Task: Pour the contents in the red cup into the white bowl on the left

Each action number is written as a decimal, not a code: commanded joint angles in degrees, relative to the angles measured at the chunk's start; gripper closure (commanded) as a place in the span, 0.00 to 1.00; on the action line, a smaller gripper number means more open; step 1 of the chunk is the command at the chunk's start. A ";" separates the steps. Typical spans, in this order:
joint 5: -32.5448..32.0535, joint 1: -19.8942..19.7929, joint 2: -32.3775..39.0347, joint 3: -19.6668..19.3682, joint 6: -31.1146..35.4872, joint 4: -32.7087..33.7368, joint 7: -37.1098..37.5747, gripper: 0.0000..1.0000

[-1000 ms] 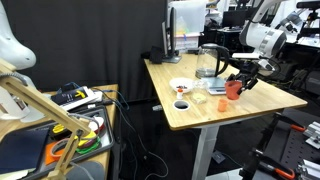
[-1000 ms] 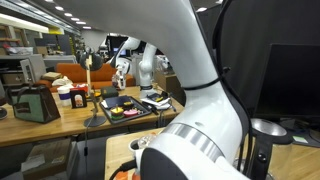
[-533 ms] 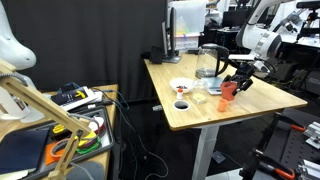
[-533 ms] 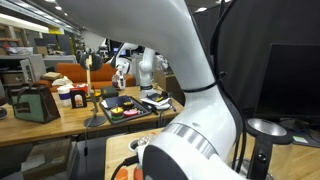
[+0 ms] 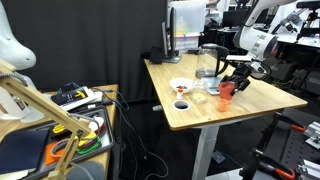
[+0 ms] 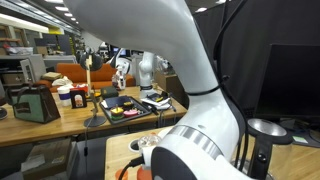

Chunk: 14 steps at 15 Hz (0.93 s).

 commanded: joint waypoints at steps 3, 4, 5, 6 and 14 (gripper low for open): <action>0.20 -0.40 -0.31 -0.51 -3.34 0.95 -2.22 0.00; 0.09 -0.43 -0.74 -0.64 -3.93 0.80 -2.47 0.00; 0.21 -0.62 -1.56 -0.76 -4.71 0.51 -2.95 0.00; -0.33 -0.55 -2.76 -1.02 -5.36 0.11 -3.72 0.00; -0.05 0.31 -1.99 -1.40 -4.27 0.59 -2.53 0.00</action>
